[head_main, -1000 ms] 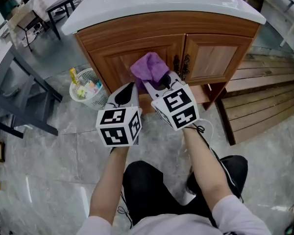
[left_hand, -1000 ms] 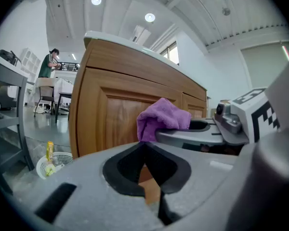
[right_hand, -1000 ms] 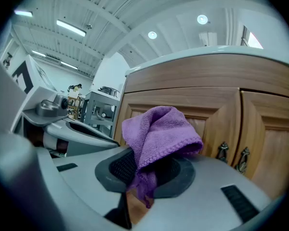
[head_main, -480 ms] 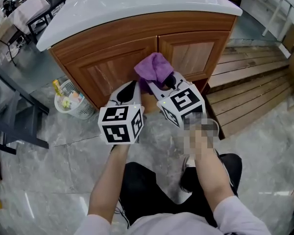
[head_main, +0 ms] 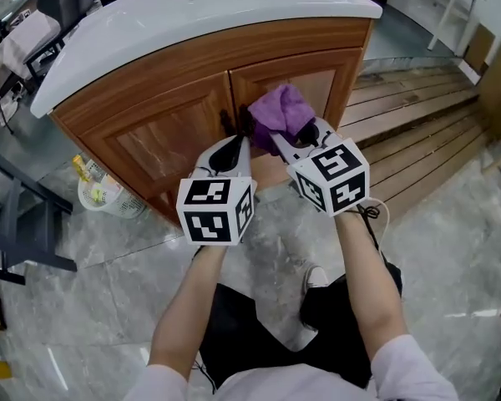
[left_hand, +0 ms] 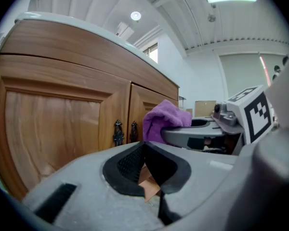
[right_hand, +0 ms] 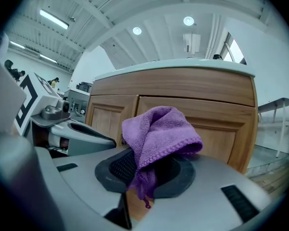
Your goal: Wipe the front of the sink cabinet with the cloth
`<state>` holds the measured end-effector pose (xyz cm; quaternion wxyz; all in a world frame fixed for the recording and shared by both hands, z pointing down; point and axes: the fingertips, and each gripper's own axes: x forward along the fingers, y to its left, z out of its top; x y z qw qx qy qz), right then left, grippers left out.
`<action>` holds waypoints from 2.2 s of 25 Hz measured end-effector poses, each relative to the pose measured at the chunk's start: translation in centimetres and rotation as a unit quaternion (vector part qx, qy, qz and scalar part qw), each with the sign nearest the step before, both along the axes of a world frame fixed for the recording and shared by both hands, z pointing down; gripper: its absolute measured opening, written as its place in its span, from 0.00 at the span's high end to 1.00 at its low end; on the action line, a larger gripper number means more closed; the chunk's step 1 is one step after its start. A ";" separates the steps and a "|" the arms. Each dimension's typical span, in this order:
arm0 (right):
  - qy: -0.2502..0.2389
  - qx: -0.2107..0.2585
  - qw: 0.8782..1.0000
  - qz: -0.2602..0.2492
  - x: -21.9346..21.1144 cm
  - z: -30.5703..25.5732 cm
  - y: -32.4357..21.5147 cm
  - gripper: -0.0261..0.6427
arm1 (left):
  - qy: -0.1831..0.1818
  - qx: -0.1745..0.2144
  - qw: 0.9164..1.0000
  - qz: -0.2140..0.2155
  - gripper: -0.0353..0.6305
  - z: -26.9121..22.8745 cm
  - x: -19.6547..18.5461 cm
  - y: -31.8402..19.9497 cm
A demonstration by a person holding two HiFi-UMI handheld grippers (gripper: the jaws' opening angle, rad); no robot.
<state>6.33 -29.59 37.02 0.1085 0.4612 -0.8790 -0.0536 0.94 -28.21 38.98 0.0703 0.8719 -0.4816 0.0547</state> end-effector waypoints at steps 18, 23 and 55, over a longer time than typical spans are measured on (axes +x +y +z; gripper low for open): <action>0.006 0.009 0.994 0.110 13.3 0.9 -4.2 0.85 | -0.015 -0.005 0.998 0.058 0.94 1.3 9.7 -2.8; 0.002 0.004 0.991 0.136 16.0 1.5 -4.7 0.85 | -0.013 -0.009 0.998 0.064 0.94 1.8 11.0 -3.3; 0.018 0.002 0.993 -0.121 -9.4 1.2 4.1 0.85 | -0.004 -0.008 0.996 -0.093 0.94 2.8 -8.5 1.4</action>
